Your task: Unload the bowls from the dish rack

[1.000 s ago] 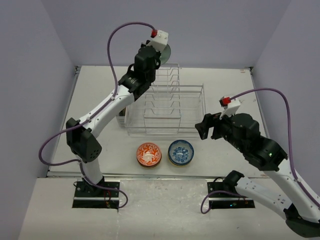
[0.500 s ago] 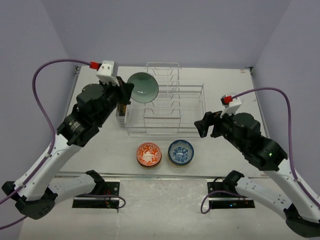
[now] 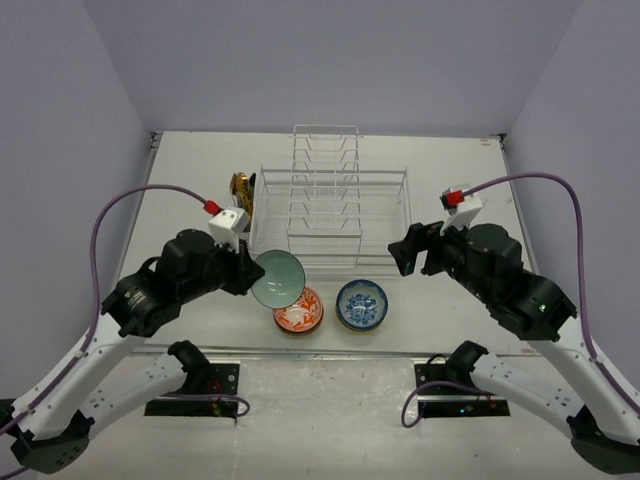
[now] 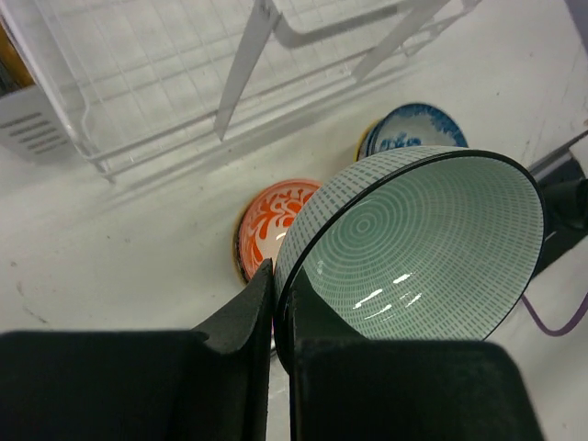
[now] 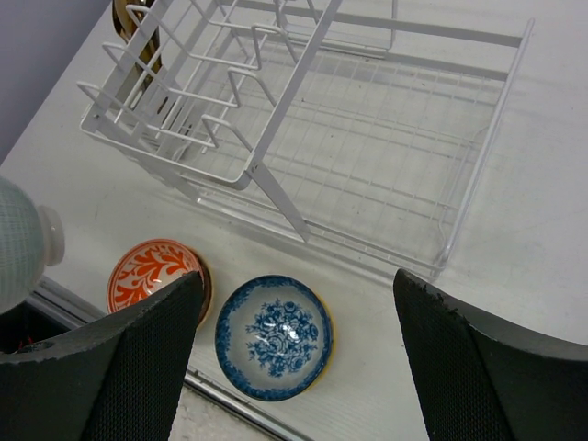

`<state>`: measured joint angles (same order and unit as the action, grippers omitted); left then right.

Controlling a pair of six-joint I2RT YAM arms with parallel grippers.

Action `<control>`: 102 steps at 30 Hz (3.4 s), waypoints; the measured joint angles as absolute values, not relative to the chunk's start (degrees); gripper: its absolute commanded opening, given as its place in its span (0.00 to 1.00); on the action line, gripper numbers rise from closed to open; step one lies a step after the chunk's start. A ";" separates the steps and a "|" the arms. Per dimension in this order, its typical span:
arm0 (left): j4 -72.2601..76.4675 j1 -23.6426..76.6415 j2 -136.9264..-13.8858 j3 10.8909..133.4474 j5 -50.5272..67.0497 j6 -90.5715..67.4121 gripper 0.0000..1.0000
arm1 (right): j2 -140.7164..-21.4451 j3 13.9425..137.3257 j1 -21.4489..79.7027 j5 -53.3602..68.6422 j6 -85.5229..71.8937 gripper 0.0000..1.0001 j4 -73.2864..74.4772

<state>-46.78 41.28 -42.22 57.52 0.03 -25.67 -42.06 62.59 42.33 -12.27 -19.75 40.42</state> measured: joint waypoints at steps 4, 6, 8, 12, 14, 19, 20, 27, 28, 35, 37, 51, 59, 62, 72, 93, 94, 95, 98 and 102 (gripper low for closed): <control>-46.74 41.34 -44.69 51.51 1.43 -27.38 0.00 | -42.44 62.52 42.33 -12.21 -19.53 0.85 40.88; -47.33 41.41 -47.07 49.23 0.95 -28.03 0.00 | -42.44 62.33 42.33 -12.25 -19.46 0.85 40.97; -48.03 41.89 -48.40 48.36 -0.03 -28.49 0.00 | -42.48 62.30 42.33 -12.27 -19.46 0.85 41.12; -47.92 44.73 -51.33 48.23 -3.84 -29.67 0.00 | -43.05 62.26 42.33 -12.27 -19.42 0.86 41.15; -47.48 46.72 -53.65 48.12 -5.13 -30.37 0.00 | -43.18 62.13 42.33 -12.25 -19.42 0.86 41.12; -46.00 49.69 -58.06 47.33 -6.52 -30.94 0.00 | -43.29 61.63 42.33 -12.27 -19.42 0.86 41.19; -45.89 49.69 -58.50 47.31 -6.79 -30.94 0.00 | -43.27 61.63 42.33 -12.25 -19.42 0.86 41.17; -42.57 49.69 -62.08 46.96 -8.45 -30.92 0.00 | -43.11 61.47 42.33 -12.27 -19.42 0.86 41.17; -42.19 49.69 -62.70 46.89 -8.54 -30.92 0.00 | -43.11 61.36 42.33 -12.27 -19.42 0.86 41.19; -40.69 49.91 -64.16 45.36 -8.58 -30.92 0.18 | -43.11 60.75 42.33 -12.25 -19.42 0.87 41.25; -40.34 49.91 -64.12 45.19 -8.36 -31.05 0.29 | -43.11 60.66 42.33 -12.21 -19.42 0.87 41.28; -38.48 49.91 -61.14 45.08 -7.75 -31.97 0.37 | -43.13 60.64 42.33 -10.87 -19.40 0.88 41.25; -40.86 49.91 -56.47 45.21 -11.14 -32.45 0.73 | -43.13 60.66 42.33 -11.00 -19.40 0.89 41.43; -43.48 49.91 -55.00 46.33 -14.81 -33.06 1.00 | -43.09 60.93 42.33 -11.81 -19.49 0.92 41.98; -46.81 49.84 -44.40 49.39 -40.07 -41.36 1.00 | -36.75 65.54 42.33 -27.00 -22.83 0.99 49.32; -43.77 49.63 -32.01 44.21 -51.22 -32.82 1.00 | -31.33 56.58 42.33 -41.45 -27.18 0.99 55.24; -43.35 49.63 -32.29 43.79 -51.55 -32.71 1.00 | -31.31 56.18 42.30 -41.95 -27.38 0.99 54.68; -42.78 49.63 -32.49 43.16 -51.92 -32.67 1.00 | -31.24 55.77 42.33 -42.41 -27.46 0.99 54.22; -42.74 49.60 -32.97 42.09 -53.17 -32.56 1.00 | -30.96 54.28 42.33 -42.98 -27.73 0.99 53.39; -42.61 48.16 -32.84 41.95 -54.85 -32.53 1.00 | -30.81 52.97 42.33 -44.07 -27.94 0.99 52.01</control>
